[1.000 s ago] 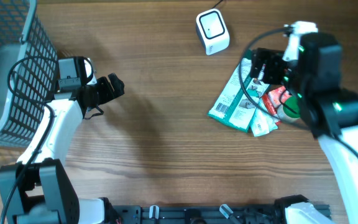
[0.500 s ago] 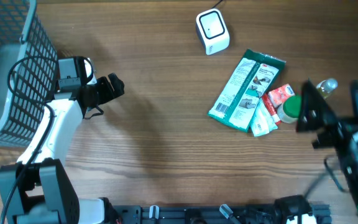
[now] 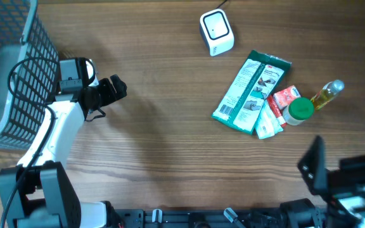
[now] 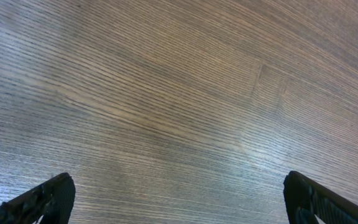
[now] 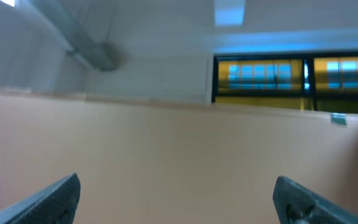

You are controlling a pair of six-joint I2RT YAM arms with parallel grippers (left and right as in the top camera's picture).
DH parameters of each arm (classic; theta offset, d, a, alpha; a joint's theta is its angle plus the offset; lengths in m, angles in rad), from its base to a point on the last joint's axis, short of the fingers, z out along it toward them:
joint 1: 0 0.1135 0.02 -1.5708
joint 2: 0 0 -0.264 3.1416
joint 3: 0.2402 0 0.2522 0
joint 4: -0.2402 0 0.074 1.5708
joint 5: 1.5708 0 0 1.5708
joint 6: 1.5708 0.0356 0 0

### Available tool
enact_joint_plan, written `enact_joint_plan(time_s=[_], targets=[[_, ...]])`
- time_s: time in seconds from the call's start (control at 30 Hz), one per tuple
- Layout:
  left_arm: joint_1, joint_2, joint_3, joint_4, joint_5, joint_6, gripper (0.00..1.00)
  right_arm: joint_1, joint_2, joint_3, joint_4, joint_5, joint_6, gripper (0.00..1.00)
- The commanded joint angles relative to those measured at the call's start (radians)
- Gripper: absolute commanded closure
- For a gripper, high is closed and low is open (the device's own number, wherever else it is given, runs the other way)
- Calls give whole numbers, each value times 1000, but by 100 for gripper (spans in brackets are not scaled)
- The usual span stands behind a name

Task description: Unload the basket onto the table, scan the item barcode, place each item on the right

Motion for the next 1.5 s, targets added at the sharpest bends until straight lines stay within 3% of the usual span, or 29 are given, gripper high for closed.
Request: enact_joint_plan(time_s=[0.0,0.2,0.4,0.57,1.47], targets=[[5,-7,-3,2,-2,9,0,-2,-12,-187,110,-64,-37,0],[5,-7,-3,2,-2,9,0,-4,-57,-422,133,-77,15,0],[5,-7,-3,2,-2,9,0,-49,-57,-422,-242,-32,155,0],[5,-7,-3,2,-2,9,0,-83,-58,-422,-401,-17,197,0],[5,-7,-3,2,-2,9,0,-84,-56,-422,-407,-17,195,0]])
